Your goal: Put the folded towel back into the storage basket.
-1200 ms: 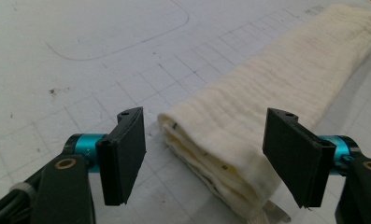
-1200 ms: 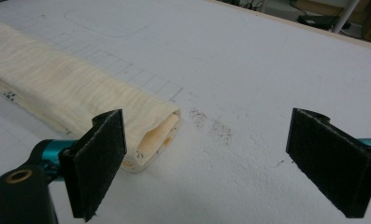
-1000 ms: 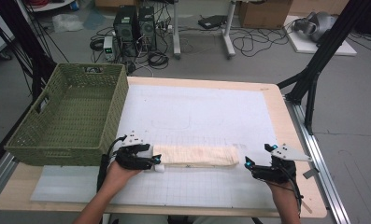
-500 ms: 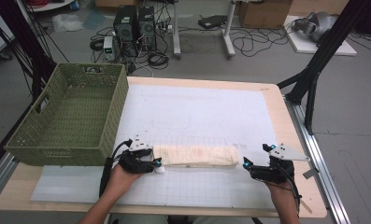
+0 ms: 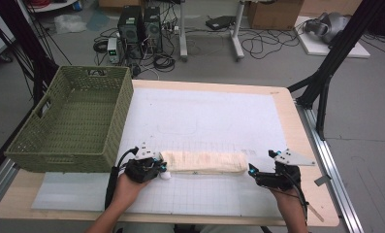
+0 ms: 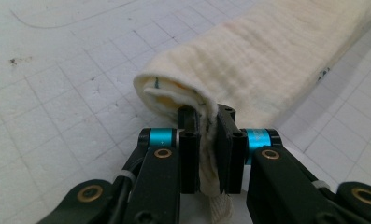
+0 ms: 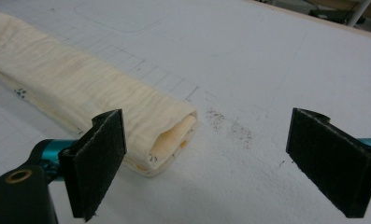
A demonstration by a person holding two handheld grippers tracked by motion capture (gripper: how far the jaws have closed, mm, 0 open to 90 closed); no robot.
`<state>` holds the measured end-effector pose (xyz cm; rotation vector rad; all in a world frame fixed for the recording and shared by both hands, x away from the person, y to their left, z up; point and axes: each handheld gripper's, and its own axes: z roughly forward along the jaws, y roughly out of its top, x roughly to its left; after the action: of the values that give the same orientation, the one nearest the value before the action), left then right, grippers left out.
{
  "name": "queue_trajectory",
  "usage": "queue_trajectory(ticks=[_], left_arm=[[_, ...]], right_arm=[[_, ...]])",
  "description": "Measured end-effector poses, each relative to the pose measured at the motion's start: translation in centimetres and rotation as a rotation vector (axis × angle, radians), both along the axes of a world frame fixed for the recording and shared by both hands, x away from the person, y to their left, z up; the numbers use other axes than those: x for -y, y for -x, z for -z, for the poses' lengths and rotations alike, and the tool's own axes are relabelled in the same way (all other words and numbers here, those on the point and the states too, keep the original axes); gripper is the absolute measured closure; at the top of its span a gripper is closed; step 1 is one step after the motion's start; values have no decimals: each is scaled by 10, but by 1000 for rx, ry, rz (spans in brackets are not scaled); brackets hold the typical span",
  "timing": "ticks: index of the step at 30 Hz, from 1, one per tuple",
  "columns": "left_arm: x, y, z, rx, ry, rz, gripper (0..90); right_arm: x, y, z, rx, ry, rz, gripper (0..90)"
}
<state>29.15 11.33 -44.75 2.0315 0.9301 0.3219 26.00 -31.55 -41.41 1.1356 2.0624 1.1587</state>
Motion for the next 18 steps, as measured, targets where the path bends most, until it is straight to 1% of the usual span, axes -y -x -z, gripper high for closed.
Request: queue_trajectory(ticks=[3, 8, 10, 11, 12, 13, 14, 15, 18], left_arm=[[-1, 0, -1, 6, 14, 5, 810], [-3, 0, -2, 10, 20, 7, 811], [-3, 0, -2, 10, 26, 4, 812], [-3, 0, -2, 10, 23, 6, 812], [-4, -1, -2, 9, 25, 4, 812], [-4, -1, -2, 8, 26, 3, 812], [-4, -1, -2, 8, 29, 2, 812], [-5, -1, -2, 9, 26, 1, 812], [-5, -1, -2, 6, 32, -2, 811]], right_arm=[[-5, -4, 6, -30, -5, 2, 114], [-19, -11, 17, -72, -9, -24, 114], [-24, -14, 19, -79, -22, -4, 128], [-26, -16, 20, -82, -36, 3, 197], [-27, -16, 20, -86, -38, 8, 243], [-28, -17, 21, -87, -35, 4, 295], [-29, -17, 23, -96, -36, 1, 334], [-30, -17, 25, -109, -25, -1, 366], [-32, -19, 32, -134, 13, -9, 369]])
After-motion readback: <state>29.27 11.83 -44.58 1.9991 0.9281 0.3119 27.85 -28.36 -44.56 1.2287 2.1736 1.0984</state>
